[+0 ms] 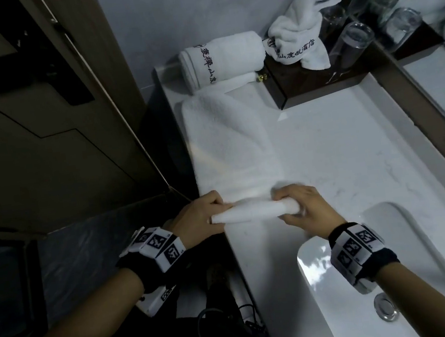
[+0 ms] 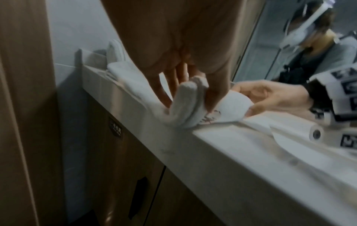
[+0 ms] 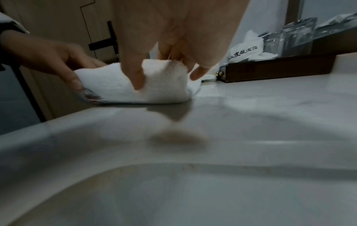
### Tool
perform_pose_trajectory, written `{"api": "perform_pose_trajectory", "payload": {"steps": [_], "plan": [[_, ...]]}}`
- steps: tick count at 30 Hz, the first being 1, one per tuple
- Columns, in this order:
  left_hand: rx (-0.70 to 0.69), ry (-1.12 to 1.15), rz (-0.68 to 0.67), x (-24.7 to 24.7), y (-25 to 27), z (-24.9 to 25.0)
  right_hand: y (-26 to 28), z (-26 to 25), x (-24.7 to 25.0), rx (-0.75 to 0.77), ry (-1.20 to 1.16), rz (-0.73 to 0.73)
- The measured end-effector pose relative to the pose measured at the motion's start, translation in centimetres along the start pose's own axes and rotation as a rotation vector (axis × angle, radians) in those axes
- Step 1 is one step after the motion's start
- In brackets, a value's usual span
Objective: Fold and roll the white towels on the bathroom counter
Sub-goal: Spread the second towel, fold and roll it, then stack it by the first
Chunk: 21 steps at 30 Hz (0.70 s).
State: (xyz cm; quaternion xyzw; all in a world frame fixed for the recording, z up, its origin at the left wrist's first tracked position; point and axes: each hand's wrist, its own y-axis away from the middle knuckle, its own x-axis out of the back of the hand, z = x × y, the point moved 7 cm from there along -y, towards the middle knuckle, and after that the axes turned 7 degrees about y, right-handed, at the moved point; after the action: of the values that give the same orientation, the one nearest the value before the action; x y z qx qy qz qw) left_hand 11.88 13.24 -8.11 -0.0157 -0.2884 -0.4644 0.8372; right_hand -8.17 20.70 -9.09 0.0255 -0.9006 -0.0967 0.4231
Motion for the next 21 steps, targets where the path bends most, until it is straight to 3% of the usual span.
{"api": "perform_pose_trajectory", "payload": {"steps": [2,4,7,9,11,14,18,21], "plan": [[0.007,0.026,-0.033,0.1,0.2,-0.3,0.6,1.2,-0.1,-0.146,-0.126,-0.08],[0.05,-0.017,-0.034,0.4,0.2,-1.1,0.7,1.6,0.1,-0.192,-0.183,-0.102],[0.213,0.001,-0.04,1.1,-0.3,-2.8,-0.1,1.6,0.7,-0.234,-0.312,-0.026],[0.263,0.009,-0.019,1.2,-0.6,-3.0,-1.1,1.5,0.6,-0.25,-0.212,0.014],[0.204,-0.079,0.089,1.6,-0.9,-2.3,-2.1,1.6,0.3,-0.269,-0.075,0.025],[-0.008,-0.24,0.26,2.0,-0.7,0.0,-3.4,1.6,0.2,-0.292,-0.035,0.053],[-0.199,-0.436,0.244,0.7,-0.1,1.9,-4.8,1.6,0.6,-0.343,-0.017,0.074],[-0.165,-0.594,0.179,-0.2,0.1,1.8,-5.1,1.4,0.8,-0.396,-0.038,0.132]]}}
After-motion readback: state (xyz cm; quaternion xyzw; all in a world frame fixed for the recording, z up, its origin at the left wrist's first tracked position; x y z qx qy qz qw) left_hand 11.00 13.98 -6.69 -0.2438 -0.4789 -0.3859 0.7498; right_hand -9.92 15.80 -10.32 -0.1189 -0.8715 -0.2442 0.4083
